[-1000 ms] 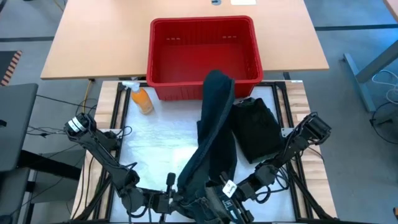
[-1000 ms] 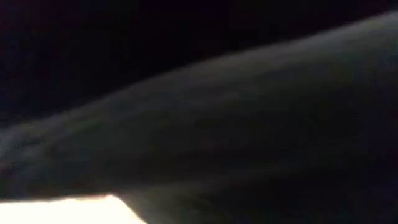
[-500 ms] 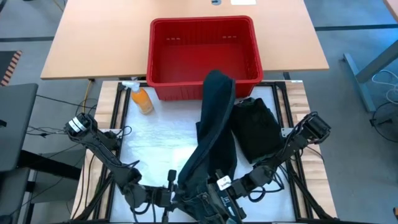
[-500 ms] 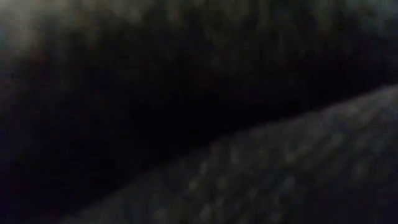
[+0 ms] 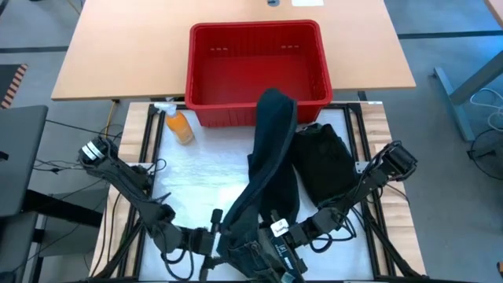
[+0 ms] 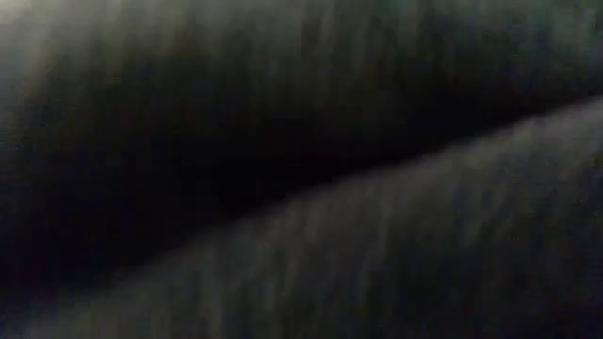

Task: Fold laundry
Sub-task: Fold the dark blue jeans

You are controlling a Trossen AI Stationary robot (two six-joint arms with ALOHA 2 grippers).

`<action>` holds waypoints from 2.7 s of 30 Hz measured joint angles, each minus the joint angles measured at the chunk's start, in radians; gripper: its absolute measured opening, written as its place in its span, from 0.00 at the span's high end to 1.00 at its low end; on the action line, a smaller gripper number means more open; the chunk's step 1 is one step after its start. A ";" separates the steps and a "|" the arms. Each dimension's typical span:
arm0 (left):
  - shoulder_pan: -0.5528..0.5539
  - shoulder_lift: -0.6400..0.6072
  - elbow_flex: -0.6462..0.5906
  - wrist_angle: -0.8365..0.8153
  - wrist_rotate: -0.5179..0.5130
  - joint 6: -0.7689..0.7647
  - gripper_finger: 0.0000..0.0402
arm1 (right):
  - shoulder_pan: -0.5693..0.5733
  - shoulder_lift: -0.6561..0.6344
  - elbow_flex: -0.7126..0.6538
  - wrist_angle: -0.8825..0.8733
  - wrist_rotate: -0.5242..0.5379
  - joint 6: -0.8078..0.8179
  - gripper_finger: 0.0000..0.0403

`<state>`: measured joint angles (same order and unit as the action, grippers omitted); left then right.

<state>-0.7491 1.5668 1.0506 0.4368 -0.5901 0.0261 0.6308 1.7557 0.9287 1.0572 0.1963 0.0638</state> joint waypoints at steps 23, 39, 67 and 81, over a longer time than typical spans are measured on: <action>0.146 -0.036 0.002 -0.132 0.215 -0.206 0.40 | -0.060 0.000 0.081 -0.093 0.033 0.002 0.93; 0.145 -0.035 0.000 -0.183 0.165 -0.202 0.65 | -0.089 0.081 0.149 -0.114 0.023 0.053 0.93; -0.049 -0.128 0.033 -0.305 -0.086 -0.150 0.93 | 0.004 -0.130 0.158 -0.641 0.181 -0.003 0.91; -0.136 -0.208 0.205 -0.224 -0.587 0.232 0.95 | 0.144 -0.419 0.163 -0.962 0.537 -0.027 0.92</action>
<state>-0.8847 1.3590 1.2553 0.2128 -1.1768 0.2580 0.7743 1.3368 1.0920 0.0956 0.7329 0.0369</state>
